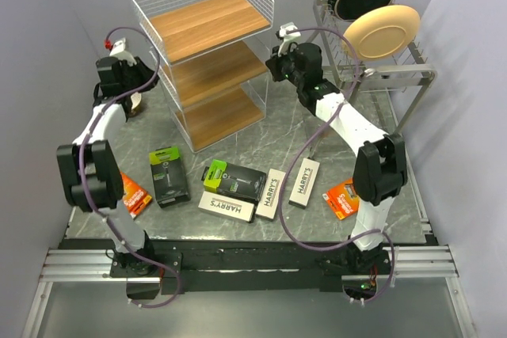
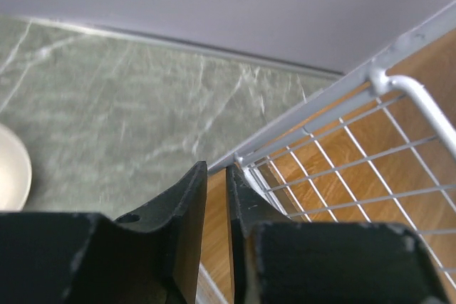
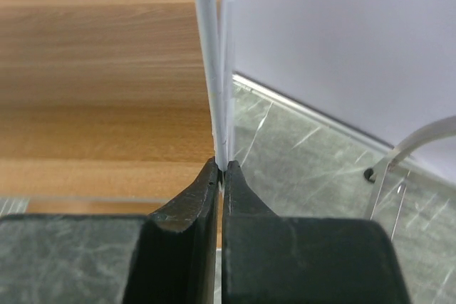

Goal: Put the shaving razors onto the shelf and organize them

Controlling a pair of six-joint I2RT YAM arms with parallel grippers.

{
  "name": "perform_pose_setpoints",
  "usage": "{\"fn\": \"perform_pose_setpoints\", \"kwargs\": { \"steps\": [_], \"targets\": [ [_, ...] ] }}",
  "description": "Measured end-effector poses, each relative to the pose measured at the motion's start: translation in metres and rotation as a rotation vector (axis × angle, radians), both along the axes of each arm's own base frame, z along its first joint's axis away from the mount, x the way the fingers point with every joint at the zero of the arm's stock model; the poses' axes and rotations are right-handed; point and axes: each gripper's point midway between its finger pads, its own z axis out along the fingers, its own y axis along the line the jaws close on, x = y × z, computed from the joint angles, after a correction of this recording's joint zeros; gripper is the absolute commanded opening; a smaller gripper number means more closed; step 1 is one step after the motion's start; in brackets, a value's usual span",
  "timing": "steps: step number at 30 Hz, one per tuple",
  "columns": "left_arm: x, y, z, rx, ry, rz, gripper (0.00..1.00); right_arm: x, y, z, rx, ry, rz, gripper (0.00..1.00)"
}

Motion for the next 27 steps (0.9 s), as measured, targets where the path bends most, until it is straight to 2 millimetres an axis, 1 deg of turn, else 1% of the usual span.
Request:
{"fn": "perform_pose_setpoints", "kwargs": {
  "steps": [1,2,3,7,10,12,17,18,19,20,23,24,26,27],
  "targets": [
    [0.009,-0.001,0.001,-0.001,-0.009,-0.003,0.23,-0.004,-0.001,-0.001,0.001,0.006,-0.001,0.0],
    [0.018,-0.002,0.008,0.0,-0.035,-0.007,0.24,-0.008,-0.002,0.0,0.001,0.009,-0.001,0.0],
    [0.023,-0.004,0.002,-0.001,-0.026,-0.012,0.24,-0.011,-0.003,0.0,0.001,0.014,-0.006,0.0],
    [0.048,-0.017,0.003,-0.002,-0.05,-0.038,0.27,-0.025,-0.011,-0.001,0.0,0.022,-0.019,0.0],
    [0.064,-0.028,0.004,-0.001,-0.072,-0.053,0.32,-0.034,-0.014,-0.001,-0.002,0.028,-0.031,0.0],
    [0.072,-0.032,0.004,-0.001,-0.082,-0.053,0.37,-0.039,-0.017,-0.002,-0.006,0.032,-0.046,0.0],
    [0.086,-0.043,0.001,-0.009,-0.088,-0.041,0.45,-0.048,-0.021,-0.001,-0.002,0.053,-0.085,0.0],
    [0.089,-0.044,0.001,-0.007,-0.092,-0.038,0.48,-0.049,-0.022,-0.002,-0.001,0.057,-0.09,0.0],
    [0.091,-0.045,0.0,-0.006,-0.093,-0.037,0.48,-0.051,-0.021,-0.002,0.0,0.06,-0.095,0.0],
    [0.092,-0.045,-0.001,-0.003,-0.092,-0.032,0.49,-0.054,-0.02,-0.002,0.001,0.061,-0.1,0.0],
    [0.094,-0.044,-0.003,0.002,-0.086,0.005,0.56,-0.064,-0.018,-0.004,-0.001,0.056,-0.125,0.0],
    [0.095,-0.042,-0.004,0.004,-0.085,0.024,0.61,-0.067,-0.018,-0.003,0.0,0.056,-0.13,0.0],
    [0.098,-0.036,-0.004,0.002,-0.079,0.075,0.65,-0.077,-0.016,-0.004,-0.002,0.059,-0.136,0.0],
    [0.098,-0.033,-0.005,-0.001,-0.076,0.097,0.68,-0.08,-0.016,-0.004,-0.003,0.061,-0.14,0.0]
  ]
}}
